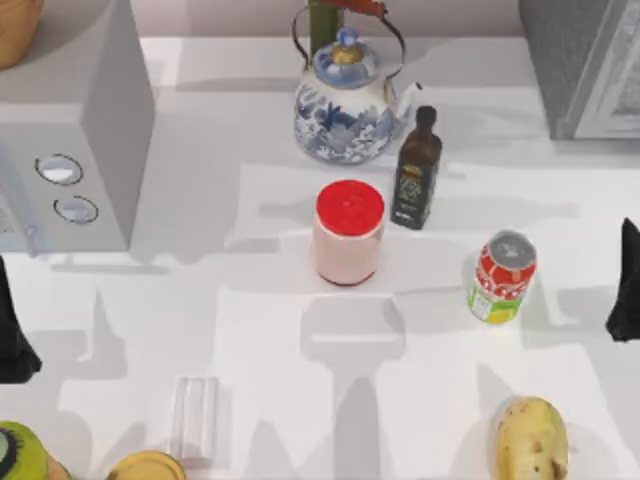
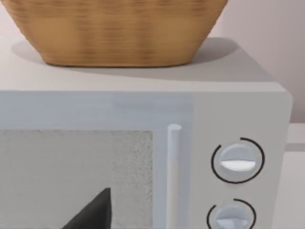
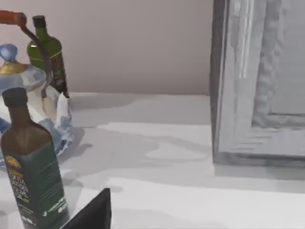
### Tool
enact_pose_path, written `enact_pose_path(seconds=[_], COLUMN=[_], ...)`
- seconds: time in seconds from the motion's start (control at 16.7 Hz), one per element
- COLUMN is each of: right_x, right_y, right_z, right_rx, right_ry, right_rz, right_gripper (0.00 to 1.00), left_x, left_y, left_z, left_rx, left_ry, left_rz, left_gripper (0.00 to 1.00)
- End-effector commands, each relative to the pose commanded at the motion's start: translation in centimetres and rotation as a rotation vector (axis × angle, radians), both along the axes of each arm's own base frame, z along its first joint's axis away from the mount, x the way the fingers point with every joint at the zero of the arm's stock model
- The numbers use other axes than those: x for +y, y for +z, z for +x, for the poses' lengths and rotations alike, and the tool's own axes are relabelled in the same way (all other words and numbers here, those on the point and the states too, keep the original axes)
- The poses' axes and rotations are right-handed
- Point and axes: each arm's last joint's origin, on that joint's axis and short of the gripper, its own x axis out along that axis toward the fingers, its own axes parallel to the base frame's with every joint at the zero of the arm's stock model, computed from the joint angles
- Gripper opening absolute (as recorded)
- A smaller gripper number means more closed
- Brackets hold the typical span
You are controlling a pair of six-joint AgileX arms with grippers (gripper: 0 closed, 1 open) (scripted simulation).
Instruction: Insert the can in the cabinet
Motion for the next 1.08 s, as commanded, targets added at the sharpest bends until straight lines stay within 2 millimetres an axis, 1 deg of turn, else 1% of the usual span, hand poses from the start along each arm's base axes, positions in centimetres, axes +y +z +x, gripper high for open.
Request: enact_pose_path(seconds=[0.12,0.24,0.36,0.54,0.66,0.84,0.96,1.08], right_x=[2.1,4.2,5.9,8.1,9.3,10.9,11.5,11.6], right_y=[-1.8,-3.9,-5.9,-8.3,-9.3,-10.4,-10.8,-11.0], right_z=[1.2,1.9,2.2,2.3,2.4,2.6,2.6,2.6], right_rx=[0.105,0.185,0.233,0.25,0.235,0.201,0.186,0.182], right_ry=[0.013,0.01,-0.007,-0.05,-0.079,-0.11,-0.12,-0.123], right_rz=[-0.032,-0.072,-0.108,-0.133,-0.121,-0.076,-0.052,-0.045], right_gripper=[1.0,1.0,1.0,1.0,1.0,1.0,1.0,1.0], left_x=[0.0,0.0,0.0,0.0,0.0,0.0,0.0,0.0], left_y=[0.0,0.0,0.0,0.0,0.0,0.0,0.0,0.0], left_z=[0.0,0.0,0.0,0.0,0.0,0.0,0.0,0.0], left_rx=[0.0,0.0,0.0,0.0,0.0,0.0,0.0,0.0], left_ry=[0.0,0.0,0.0,0.0,0.0,0.0,0.0,0.0], left_rz=[0.0,0.0,0.0,0.0,0.0,0.0,0.0,0.0], left_gripper=[1.0,1.0,1.0,1.0,1.0,1.0,1.0,1.0])
